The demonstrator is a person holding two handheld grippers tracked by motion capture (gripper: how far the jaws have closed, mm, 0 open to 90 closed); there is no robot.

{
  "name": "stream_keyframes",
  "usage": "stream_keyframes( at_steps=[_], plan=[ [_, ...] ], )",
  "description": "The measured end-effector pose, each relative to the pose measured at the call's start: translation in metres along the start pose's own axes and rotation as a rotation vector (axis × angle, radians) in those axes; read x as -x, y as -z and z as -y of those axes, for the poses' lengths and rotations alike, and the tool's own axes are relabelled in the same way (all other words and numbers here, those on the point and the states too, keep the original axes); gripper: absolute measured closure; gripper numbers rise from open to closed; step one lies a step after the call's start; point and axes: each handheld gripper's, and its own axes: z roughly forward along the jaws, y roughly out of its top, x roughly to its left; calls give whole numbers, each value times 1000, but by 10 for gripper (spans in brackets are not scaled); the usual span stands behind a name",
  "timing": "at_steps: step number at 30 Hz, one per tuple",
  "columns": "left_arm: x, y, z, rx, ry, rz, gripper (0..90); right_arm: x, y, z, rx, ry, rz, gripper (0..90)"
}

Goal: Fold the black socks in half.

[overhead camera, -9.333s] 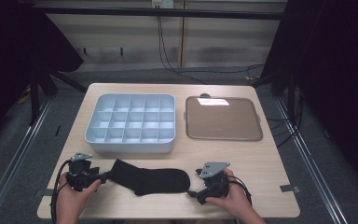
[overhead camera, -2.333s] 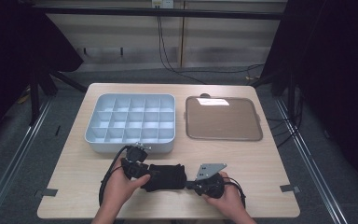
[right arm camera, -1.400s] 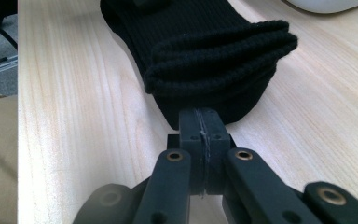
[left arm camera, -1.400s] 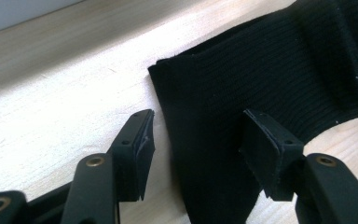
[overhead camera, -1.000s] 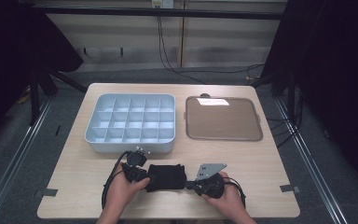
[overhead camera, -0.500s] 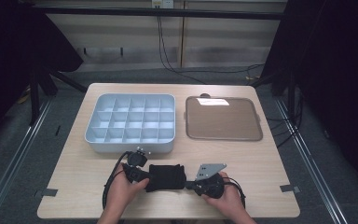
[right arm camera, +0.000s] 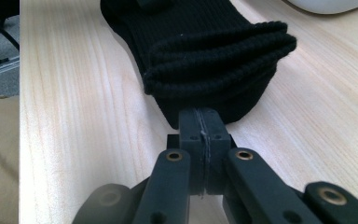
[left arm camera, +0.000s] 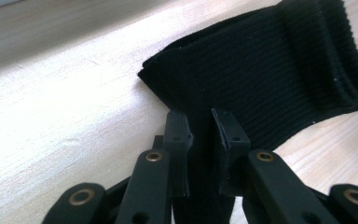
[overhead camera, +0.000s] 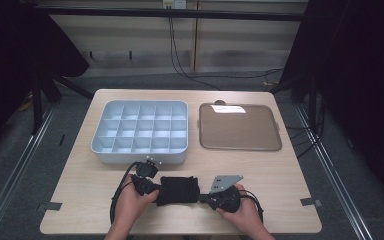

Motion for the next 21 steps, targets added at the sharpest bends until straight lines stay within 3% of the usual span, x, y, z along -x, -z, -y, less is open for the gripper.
stream_keyframes(
  at_steps=[15, 21],
  plan=[
    [7, 13, -8, 13, -8, 4, 761, 0, -1, 0, 3, 1, -2, 895],
    [13, 17, -15, 8, -32, -8, 761, 0, -1, 0, 4, 0, -2, 896]
  ],
)
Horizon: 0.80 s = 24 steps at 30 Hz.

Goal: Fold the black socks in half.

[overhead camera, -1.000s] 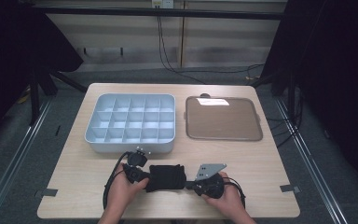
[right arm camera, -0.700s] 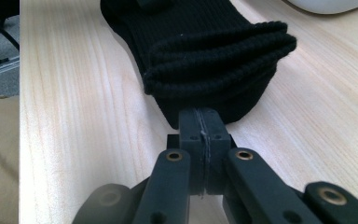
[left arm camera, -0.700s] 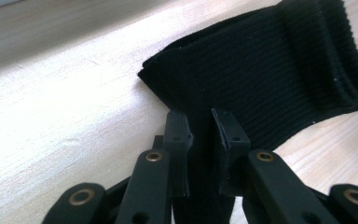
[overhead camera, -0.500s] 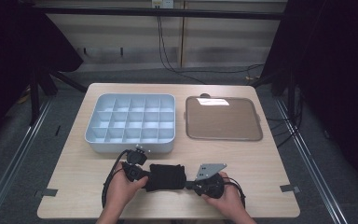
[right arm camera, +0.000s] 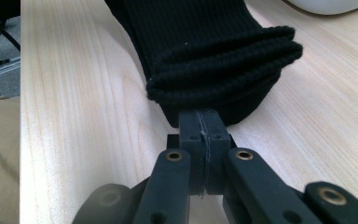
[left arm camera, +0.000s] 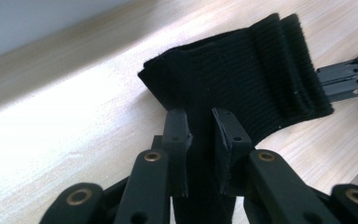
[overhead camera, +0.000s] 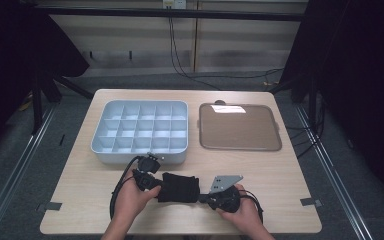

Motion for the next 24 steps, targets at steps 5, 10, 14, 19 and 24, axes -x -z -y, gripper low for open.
stream_keyframes(
  at_steps=[5, 10, 14, 19, 24],
  plan=[
    [5, 1, -5, -5, -18, -9, 762, 0, 0, 0, -2, -1, -1, 896],
    [9, 2, -9, -11, -25, -6, 767, 0, 0, 0, -1, -3, -1, 896],
    [12, 4, -13, -14, -41, -3, 770, 0, 0, 0, 0, -7, -2, 896],
    [16, 3, -15, -7, -45, -7, 770, 0, 0, 0, 1, -9, -1, 896],
    [19, 3, -17, -8, -54, -11, 770, 0, 0, 0, 0, -9, -1, 896]
  ],
)
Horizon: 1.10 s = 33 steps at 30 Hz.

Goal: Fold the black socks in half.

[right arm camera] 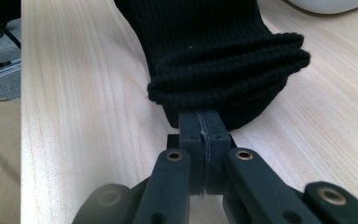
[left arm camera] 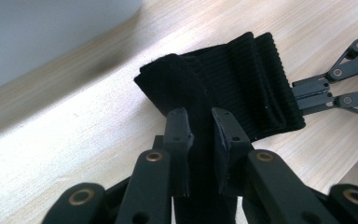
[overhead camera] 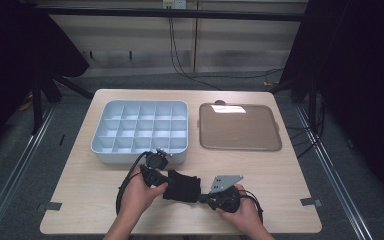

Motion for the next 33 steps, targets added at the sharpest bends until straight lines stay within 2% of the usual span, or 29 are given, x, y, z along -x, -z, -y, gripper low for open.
stream_keyframes(
  at_steps=[11, 15, 19, 25, 26, 33],
  plan=[
    [5, -2, -4, -2, -22, 2, 768, -2, -1, 0, 2, 8, 0, 896],
    [9, -3, -6, 7, -19, 3, 767, -2, -1, -1, 0, 8, 2, 897],
    [12, -4, -8, 3, -38, 9, 767, -2, -2, -1, 2, 16, 0, 897],
    [17, -8, -12, -8, -61, 14, 767, -3, -2, -1, 2, 14, -2, 897],
    [19, -10, -12, 8, -46, 19, 768, -3, -2, -1, 3, 14, -2, 897],
    [26, -20, -17, -6, -79, 38, 766, -4, -2, -1, -1, 14, -5, 896]
  ],
)
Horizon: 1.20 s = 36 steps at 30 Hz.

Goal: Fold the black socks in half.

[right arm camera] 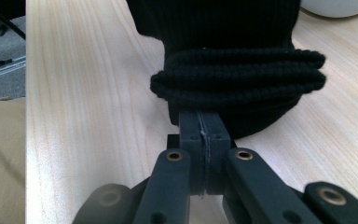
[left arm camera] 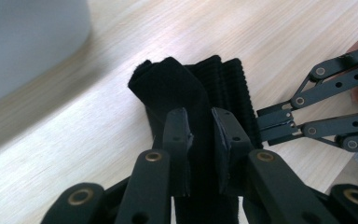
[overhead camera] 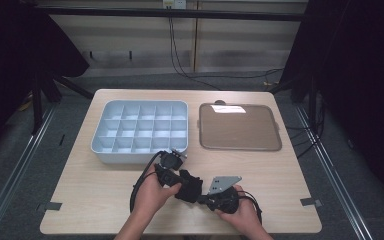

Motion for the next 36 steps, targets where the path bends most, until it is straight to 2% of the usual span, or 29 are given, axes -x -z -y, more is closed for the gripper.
stream_keyframes(
  at_steps=[10, 18, 25, 30, 36],
  plan=[
    [8, -16, -2, -16, -31, 9, 754, 0, 0, 0, -3, 0, 0, 890],
    [9, -20, -2, -26, -19, 5, 753, 1, 2, -1, -18, 12, 10, 880],
    [8, -21, -1, -36, -26, -4, 763, 10, 11, 1, -6, -25, 41, 875],
    [5, -19, 2, -45, -32, 5, 769, 11, 12, 2, -6, -25, 48, 877],
    [0, -13, 8, -68, -43, -8, 774, 9, 10, 1, -6, -18, 41, 882]
  ],
)
